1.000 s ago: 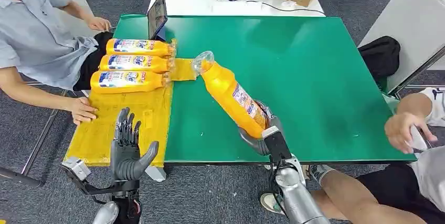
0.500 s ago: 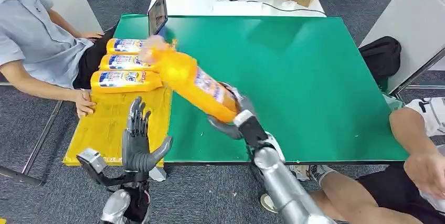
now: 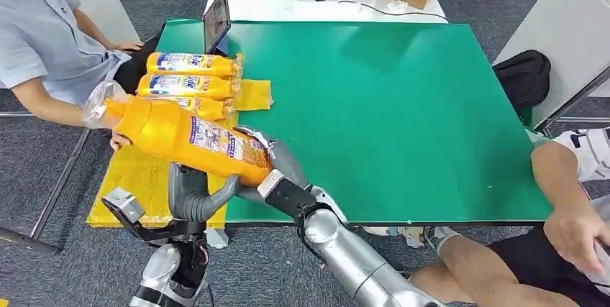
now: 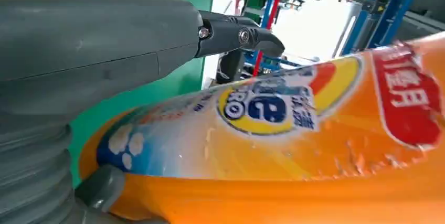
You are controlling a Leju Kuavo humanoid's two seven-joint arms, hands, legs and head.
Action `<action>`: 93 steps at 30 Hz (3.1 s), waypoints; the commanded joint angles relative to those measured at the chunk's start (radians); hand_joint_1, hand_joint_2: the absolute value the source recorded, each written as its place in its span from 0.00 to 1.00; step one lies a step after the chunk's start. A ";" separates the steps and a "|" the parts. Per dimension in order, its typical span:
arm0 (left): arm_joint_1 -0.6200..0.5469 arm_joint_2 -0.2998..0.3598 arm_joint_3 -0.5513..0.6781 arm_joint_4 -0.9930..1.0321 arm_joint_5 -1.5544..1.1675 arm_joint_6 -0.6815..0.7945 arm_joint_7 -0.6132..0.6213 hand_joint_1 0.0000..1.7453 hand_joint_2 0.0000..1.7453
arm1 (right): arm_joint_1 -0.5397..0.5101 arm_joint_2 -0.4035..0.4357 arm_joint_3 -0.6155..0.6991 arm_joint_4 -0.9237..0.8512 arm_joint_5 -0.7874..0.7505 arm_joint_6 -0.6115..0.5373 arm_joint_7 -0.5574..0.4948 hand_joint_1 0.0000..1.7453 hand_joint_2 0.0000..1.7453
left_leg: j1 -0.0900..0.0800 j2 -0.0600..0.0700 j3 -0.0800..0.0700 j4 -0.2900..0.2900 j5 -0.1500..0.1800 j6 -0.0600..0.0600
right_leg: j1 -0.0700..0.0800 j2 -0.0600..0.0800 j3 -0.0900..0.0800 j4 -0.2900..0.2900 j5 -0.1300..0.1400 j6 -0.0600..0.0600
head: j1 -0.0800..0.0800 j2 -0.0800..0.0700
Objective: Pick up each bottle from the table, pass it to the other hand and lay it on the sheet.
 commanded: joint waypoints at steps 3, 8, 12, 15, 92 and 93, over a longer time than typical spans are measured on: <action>-0.048 0.029 -0.027 -0.051 -0.017 0.017 -0.033 0.00 1.00 | -0.077 0.011 0.094 0.199 0.010 0.046 0.000 1.00 1.00 | 0.001 0.001 0.003 0.000 -0.001 -0.001 | 0.001 0.000 0.002 0.000 -0.001 -0.001 | 0.000 0.000; -0.048 0.060 -0.020 -0.067 0.002 -0.026 -0.018 0.00 1.00 | -0.114 0.014 0.105 0.289 0.026 0.081 0.006 1.00 1.00 | 0.001 0.000 0.004 -0.001 -0.001 -0.001 | 0.001 0.000 0.004 0.000 -0.001 -0.002 | 0.000 0.000; -0.059 0.071 -0.018 -0.037 0.041 -0.099 0.011 0.00 1.00 | -0.123 0.011 0.106 0.302 0.033 0.098 0.004 1.00 1.00 | 0.002 0.001 0.007 0.000 -0.002 -0.002 | 0.002 0.001 0.006 0.000 -0.002 -0.002 | 0.000 0.000; -0.072 0.073 -0.023 0.002 0.085 -0.200 0.048 0.00 1.00 | -0.124 0.011 0.106 0.304 0.047 0.119 0.000 1.00 1.00 | 0.001 -0.001 0.002 -0.001 0.000 -0.001 | 0.001 -0.001 0.002 0.000 -0.001 -0.001 | 0.000 0.000; -0.627 0.144 -0.111 0.991 -1.278 0.546 0.334 1.00 1.00 | -0.010 -0.075 0.214 -0.540 -0.005 -0.293 0.000 0.00 0.00 | 0.002 0.000 0.006 0.002 -0.002 -0.002 | 0.002 0.000 0.006 0.002 -0.002 -0.002 | 0.000 0.000; -0.634 0.131 -0.097 1.012 -1.274 0.527 0.316 1.00 1.00 | -0.008 -0.078 0.231 -0.555 0.018 -0.291 0.000 0.00 0.00 | 0.001 0.000 0.004 0.001 0.000 -0.002 | 0.001 0.000 0.003 0.001 -0.001 -0.002 | 0.000 0.000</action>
